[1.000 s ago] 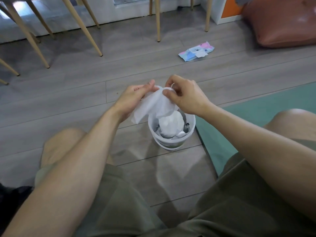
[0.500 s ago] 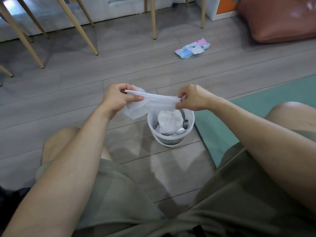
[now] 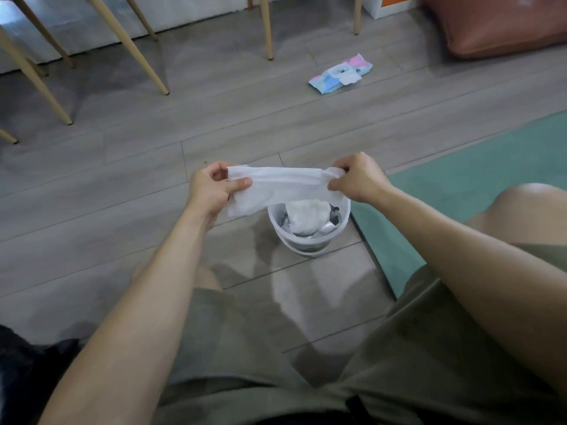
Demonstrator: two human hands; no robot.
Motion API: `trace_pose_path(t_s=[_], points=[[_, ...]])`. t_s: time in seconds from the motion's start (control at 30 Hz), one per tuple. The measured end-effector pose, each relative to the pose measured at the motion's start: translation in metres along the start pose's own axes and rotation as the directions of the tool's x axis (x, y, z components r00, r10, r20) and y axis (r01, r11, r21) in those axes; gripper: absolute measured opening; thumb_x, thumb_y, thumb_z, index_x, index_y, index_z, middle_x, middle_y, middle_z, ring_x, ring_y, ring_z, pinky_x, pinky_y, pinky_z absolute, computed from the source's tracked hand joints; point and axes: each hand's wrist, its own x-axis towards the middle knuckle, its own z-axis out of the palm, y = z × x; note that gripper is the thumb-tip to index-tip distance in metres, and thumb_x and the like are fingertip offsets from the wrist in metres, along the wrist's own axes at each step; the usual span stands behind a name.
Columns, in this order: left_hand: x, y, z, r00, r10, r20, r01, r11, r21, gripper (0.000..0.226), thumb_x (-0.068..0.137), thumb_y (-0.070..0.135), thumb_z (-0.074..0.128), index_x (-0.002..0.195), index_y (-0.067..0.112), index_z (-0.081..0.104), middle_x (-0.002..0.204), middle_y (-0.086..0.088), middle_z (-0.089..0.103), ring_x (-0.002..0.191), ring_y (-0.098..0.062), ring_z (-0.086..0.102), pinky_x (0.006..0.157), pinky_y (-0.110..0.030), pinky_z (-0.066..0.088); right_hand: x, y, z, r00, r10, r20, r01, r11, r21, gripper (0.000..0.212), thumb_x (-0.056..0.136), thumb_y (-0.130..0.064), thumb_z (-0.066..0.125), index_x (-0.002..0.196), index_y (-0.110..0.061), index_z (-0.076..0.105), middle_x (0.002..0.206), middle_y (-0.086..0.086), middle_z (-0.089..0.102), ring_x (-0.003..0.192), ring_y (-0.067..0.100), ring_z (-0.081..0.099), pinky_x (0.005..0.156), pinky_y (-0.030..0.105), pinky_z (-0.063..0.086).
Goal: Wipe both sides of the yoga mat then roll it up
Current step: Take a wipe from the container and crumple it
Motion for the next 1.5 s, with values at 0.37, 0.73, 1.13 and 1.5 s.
trace_pose_path(t_s=[0.37,0.73,1.13,1.5], points=[[0.043,0.048,0.037,0.997,0.05,0.063,-0.077,0.815,0.574,0.054,0.063,0.003,0.094,0.106,0.029,0.075,0.084,0.004,0.063,0.076,-0.017,0.065,0.078,-0.028,0.057,0.006,0.007,-0.024,0.968,0.249,-0.019,-0.245,0.963,0.112,0.031,0.07,-0.019,0.089,0.083,-0.001,0.067,0.078,0.005,0.059,0.072,0.024,0.055,0.057,0.031,0.039],[0.028,0.159,0.08,0.995,0.071,0.076,-0.102,0.803,0.587,0.051,0.07,0.011,0.093,0.114,0.03,0.075,0.095,-0.006,0.074,0.073,-0.017,0.068,0.076,-0.034,0.061,-0.013,0.01,-0.109,0.908,0.361,0.213,-0.412,0.86,0.302,0.056,0.067,-0.029,0.1,0.11,-0.003,0.074,0.105,0.013,0.076,0.093,0.03,0.077,0.078,0.05,0.066],[-0.173,0.438,0.075,0.99,0.065,0.127,-0.13,0.778,0.615,0.053,0.081,0.004,0.077,0.125,0.026,0.058,0.079,-0.001,0.073,0.051,-0.025,0.072,0.057,-0.046,0.063,-0.217,-0.134,-0.364,0.931,0.363,-0.041,-0.336,0.896,0.291,0.018,0.084,-0.022,0.073,0.098,-0.012,0.079,0.09,0.011,0.076,0.082,0.029,0.072,0.069,0.041,0.062],[-0.365,0.534,0.093,0.892,0.025,0.452,-0.223,0.893,0.391,0.058,0.088,0.02,0.082,0.135,0.032,0.05,0.088,0.014,0.076,0.084,-0.012,0.071,0.085,-0.047,0.06,-0.374,-0.221,-0.436,0.98,0.198,0.012,-0.189,0.915,0.356,0.014,0.084,-0.021,0.069,0.092,-0.009,0.068,0.076,0.005,0.066,0.07,0.021,0.057,0.059,0.03,0.045]])
